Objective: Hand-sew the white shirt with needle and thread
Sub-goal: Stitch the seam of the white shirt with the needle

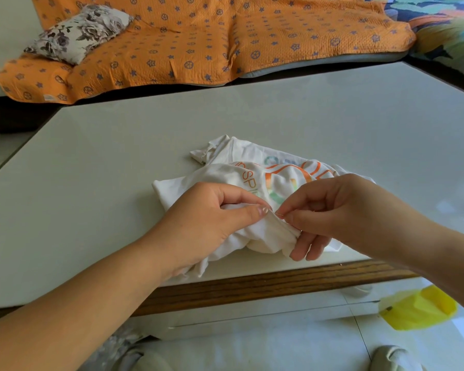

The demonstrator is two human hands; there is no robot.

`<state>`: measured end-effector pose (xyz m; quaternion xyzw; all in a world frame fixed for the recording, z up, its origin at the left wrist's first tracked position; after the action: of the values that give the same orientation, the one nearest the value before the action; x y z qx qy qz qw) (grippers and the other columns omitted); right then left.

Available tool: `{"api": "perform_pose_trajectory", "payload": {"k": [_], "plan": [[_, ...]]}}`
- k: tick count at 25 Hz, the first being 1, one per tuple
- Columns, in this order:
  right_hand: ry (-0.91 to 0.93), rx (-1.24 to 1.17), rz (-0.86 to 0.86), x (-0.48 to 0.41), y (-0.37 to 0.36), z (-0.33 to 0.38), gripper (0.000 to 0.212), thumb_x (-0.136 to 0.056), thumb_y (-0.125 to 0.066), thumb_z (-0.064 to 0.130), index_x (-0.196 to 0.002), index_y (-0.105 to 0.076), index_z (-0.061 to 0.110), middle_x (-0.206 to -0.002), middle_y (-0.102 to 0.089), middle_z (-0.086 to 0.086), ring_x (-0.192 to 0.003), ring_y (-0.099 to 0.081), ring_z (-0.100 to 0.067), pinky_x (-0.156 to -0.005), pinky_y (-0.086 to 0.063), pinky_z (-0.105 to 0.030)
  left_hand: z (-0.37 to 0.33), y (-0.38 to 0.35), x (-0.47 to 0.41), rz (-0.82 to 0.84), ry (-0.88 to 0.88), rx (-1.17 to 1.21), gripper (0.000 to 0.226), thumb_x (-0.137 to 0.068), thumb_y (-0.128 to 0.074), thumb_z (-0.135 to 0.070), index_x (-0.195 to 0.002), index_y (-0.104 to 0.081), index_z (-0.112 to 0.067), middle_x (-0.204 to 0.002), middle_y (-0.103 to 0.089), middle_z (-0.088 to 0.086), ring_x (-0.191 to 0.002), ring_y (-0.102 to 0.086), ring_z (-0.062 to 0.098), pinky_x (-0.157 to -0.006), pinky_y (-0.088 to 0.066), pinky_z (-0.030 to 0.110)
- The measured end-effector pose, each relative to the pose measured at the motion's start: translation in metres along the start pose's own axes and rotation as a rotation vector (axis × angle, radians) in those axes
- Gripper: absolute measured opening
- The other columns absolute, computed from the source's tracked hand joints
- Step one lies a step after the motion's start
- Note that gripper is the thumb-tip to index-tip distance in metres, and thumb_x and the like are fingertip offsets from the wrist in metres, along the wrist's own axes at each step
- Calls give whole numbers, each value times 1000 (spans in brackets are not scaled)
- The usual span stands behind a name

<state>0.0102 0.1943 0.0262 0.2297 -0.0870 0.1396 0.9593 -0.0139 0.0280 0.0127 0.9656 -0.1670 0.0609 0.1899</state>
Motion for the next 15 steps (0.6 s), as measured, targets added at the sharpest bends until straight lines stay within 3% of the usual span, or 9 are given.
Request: {"api": "perform_pose_trajectory", "payload": {"k": [7, 15], "plan": [[14, -34, 21, -2, -1, -1, 16, -90, -62, 11, -85, -73, 21, -64, -73, -9, -54, -69, -18, -56, -50, -15, 1, -3, -2, 34, 29, 79, 7, -85, -72, -22, -82, -78, -25, -81, -76, -13, -79, -67, -6, -77, -45, 14], [61, -151, 60, -3, -3, -1, 12, -90, -60, 6, -88, -71, 10, -64, -71, -16, -53, -68, -20, -53, -53, -21, 5, -9, -2, 143, 125, 340, 15, -66, -73, -21, -78, -77, -14, -79, -75, 3, -74, -69, 6, -65, -51, 13]]}}
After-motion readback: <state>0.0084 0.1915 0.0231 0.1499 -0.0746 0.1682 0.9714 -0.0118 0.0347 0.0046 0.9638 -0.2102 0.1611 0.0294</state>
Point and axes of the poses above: each hand's wrist, its own x-axis away from the middle knuckle, its own y-axis out of the back of the hand, z = x × y, the point moved 6 cm from there along -x, towards the middle knuckle
